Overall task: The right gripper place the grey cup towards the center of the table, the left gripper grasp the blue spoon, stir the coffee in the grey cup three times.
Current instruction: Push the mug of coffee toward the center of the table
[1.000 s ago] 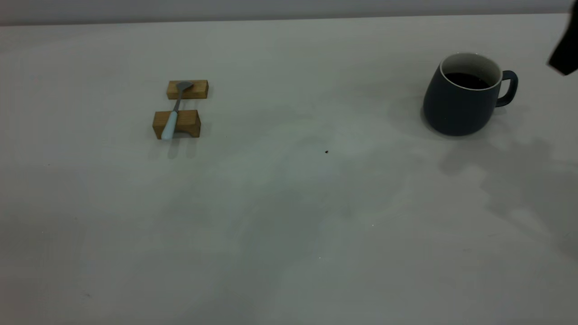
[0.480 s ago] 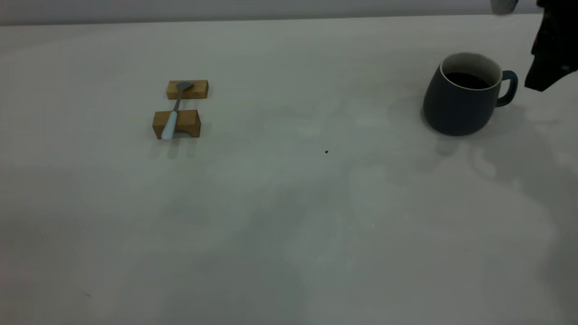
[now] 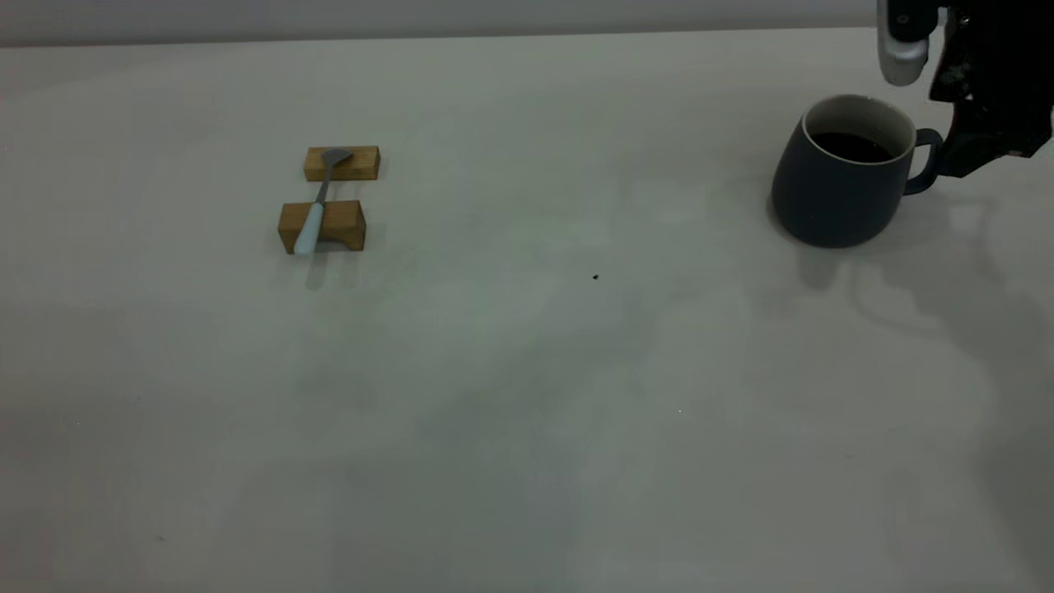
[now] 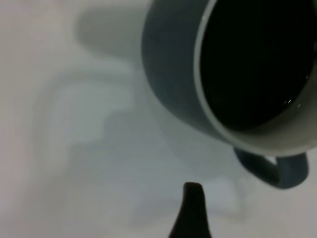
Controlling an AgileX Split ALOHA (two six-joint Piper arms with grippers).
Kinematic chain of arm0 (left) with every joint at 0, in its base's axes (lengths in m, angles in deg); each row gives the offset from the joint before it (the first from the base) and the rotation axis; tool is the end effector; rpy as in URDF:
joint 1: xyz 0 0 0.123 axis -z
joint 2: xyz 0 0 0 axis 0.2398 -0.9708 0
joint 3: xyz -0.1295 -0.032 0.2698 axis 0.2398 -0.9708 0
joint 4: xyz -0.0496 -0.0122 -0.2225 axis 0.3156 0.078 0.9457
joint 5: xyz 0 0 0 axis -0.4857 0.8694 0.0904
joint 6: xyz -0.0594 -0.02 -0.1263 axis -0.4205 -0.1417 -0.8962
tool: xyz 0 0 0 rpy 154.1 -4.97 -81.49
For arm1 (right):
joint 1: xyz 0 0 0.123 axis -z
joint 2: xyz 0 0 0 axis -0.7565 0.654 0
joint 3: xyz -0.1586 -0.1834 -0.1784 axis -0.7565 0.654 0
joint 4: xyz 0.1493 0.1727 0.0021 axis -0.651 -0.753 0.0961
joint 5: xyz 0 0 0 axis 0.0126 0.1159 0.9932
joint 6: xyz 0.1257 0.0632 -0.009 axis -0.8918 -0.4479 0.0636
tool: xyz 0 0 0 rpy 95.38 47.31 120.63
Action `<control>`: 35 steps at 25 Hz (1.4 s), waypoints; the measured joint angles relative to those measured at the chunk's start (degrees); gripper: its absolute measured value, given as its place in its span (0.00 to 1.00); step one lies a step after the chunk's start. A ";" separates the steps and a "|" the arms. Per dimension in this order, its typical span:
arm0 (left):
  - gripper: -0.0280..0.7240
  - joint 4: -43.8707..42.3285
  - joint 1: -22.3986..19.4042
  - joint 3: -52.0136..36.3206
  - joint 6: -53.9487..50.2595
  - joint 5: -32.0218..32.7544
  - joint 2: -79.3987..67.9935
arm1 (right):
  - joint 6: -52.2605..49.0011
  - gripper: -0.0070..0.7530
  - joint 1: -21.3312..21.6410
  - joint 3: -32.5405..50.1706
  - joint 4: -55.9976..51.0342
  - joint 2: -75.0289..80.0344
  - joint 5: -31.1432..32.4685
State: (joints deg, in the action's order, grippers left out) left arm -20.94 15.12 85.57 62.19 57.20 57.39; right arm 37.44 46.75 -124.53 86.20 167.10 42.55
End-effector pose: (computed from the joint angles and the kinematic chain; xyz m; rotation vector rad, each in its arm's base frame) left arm -0.0033 0.0108 0.2309 -0.0729 2.1043 0.0378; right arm 0.4181 0.0176 0.0673 -1.8459 2.1362 -0.3388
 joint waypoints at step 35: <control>0.44 0.00 0.00 0.00 0.00 0.00 0.00 | 6.75 0.22 -4.59 -13.15 -8.23 11.90 8.65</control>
State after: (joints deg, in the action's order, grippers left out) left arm -20.94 15.12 85.57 62.19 57.20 57.39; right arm 44.19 42.16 -137.68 77.97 179.00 51.20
